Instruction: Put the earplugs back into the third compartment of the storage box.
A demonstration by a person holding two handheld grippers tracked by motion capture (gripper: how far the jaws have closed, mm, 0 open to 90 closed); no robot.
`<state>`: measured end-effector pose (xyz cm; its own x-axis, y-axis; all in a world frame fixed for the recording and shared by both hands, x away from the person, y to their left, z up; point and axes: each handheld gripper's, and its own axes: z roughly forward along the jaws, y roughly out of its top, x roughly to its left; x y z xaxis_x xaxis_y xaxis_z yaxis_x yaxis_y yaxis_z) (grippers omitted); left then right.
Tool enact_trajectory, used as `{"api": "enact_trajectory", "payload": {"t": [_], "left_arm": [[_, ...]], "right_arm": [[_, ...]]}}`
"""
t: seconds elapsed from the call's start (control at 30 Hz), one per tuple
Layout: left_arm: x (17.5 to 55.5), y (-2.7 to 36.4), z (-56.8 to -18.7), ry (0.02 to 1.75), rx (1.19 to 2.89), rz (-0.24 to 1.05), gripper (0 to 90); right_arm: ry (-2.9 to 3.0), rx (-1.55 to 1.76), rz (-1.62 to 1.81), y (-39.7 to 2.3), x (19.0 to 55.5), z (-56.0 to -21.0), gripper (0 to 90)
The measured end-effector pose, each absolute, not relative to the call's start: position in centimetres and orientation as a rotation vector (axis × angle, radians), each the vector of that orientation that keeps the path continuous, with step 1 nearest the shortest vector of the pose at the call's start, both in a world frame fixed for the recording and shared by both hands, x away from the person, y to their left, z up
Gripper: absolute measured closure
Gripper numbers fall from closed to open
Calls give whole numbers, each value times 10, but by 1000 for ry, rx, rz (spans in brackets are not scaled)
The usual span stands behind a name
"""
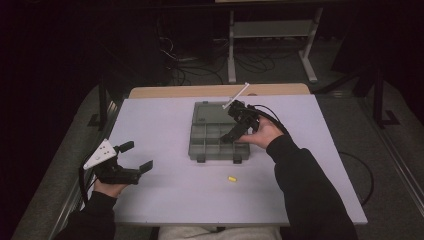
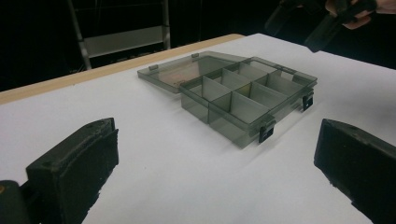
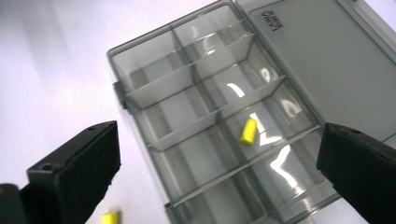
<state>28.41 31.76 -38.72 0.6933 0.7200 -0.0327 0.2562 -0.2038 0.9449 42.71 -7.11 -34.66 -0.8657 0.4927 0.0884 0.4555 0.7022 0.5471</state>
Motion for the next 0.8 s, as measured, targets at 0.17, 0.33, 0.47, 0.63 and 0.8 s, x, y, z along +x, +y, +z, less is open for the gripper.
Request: {"api": "enact_trajectory", "payload": {"t": [0.17,0.33,0.47,0.63,0.8], "left_arm": [[284,317,-387,778,1775,510,0],[284,317,-387,778,1775,510,0],[284,317,-387,777,1776,511,0],[284,317,-387,778,1776,512,0],[284,317,-387,779,1776,512,0]], "right_arm": [[2849,752,898,-71,414,-347,0],[2869,704,884,-68,402,-351,0],[2886,676,871,-66,393,-355,0],[2904,660,870,-66,385,-360,0],[2910,640,885,-66,376,-364,0]]}}
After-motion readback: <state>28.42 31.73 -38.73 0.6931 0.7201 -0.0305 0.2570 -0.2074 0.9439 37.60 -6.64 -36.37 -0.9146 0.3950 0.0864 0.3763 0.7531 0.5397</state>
